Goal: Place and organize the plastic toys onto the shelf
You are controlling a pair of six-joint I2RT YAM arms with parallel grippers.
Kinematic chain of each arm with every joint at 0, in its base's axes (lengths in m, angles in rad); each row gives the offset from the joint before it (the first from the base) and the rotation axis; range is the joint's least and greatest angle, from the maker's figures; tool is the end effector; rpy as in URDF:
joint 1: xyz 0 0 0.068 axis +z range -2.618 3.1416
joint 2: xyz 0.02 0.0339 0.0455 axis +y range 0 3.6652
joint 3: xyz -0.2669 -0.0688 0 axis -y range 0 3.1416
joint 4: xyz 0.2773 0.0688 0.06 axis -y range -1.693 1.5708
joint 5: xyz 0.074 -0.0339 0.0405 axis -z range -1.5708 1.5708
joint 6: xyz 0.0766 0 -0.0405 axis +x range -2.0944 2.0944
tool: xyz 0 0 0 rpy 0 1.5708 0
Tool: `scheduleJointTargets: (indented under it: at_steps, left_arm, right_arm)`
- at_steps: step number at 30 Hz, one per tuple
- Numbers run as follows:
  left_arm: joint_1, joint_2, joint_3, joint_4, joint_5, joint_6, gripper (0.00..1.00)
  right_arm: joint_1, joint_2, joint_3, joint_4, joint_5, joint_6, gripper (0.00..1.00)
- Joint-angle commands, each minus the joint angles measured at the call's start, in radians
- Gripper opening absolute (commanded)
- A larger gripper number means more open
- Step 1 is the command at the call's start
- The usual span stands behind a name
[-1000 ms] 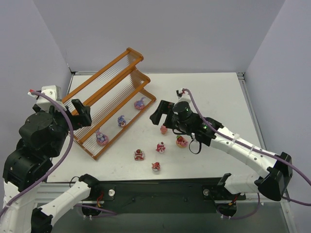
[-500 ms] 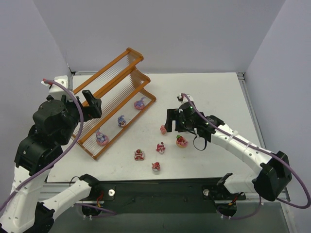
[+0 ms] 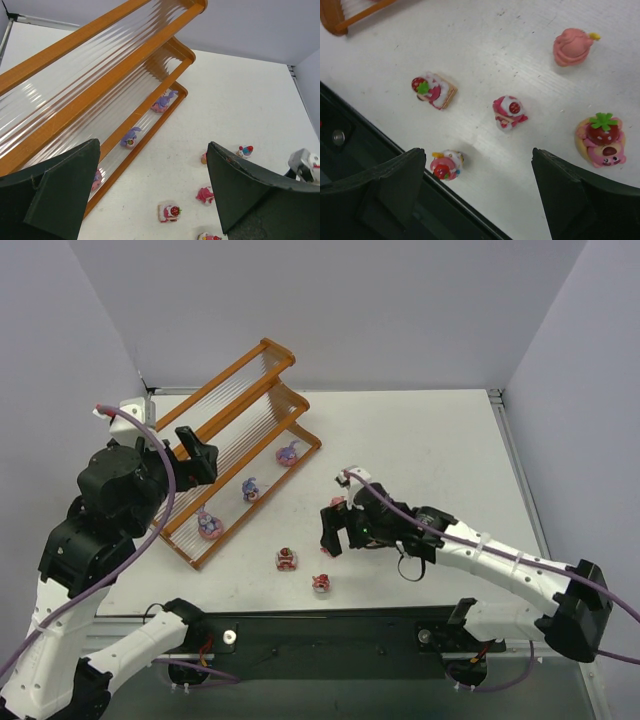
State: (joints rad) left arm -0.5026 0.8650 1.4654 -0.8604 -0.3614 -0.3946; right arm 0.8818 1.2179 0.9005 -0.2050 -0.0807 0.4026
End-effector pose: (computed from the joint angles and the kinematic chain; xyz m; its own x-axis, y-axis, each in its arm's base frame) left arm 0.1730 -0.0642 0.4854 -0.2661 -0.2641 -0.9271 0.0529 0.9563 -0.2876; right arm 0.2115 0.2665 0.2594 -0.6107 -0.1272 -0.7816 -0.6244 0.6843 0.3766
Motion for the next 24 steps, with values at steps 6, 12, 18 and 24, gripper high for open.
scheduleJointTargets:
  at_steps: [6,12,18,24]
  left_arm:
    - [-0.004,0.02,0.004,0.049,0.027,-0.061,0.97]
    - [-0.002,-0.071,-0.089,0.058,-0.004,-0.067,0.86]
    - [-0.002,-0.245,-0.23,0.09,0.004,-0.027,0.86]
    - [-0.004,-0.365,-0.307,0.126,0.047,-0.006,0.86]
  right_arm:
    - [0.394,-0.192,-0.152,0.064,0.519,0.189,0.94]
    - [0.665,-0.094,-0.15,0.003,0.909,0.338,0.94]
    - [0.812,0.112,-0.049,-0.167,1.131,0.677,0.9]
    - [0.868,0.305,0.021,-0.322,1.208,1.111,0.8]
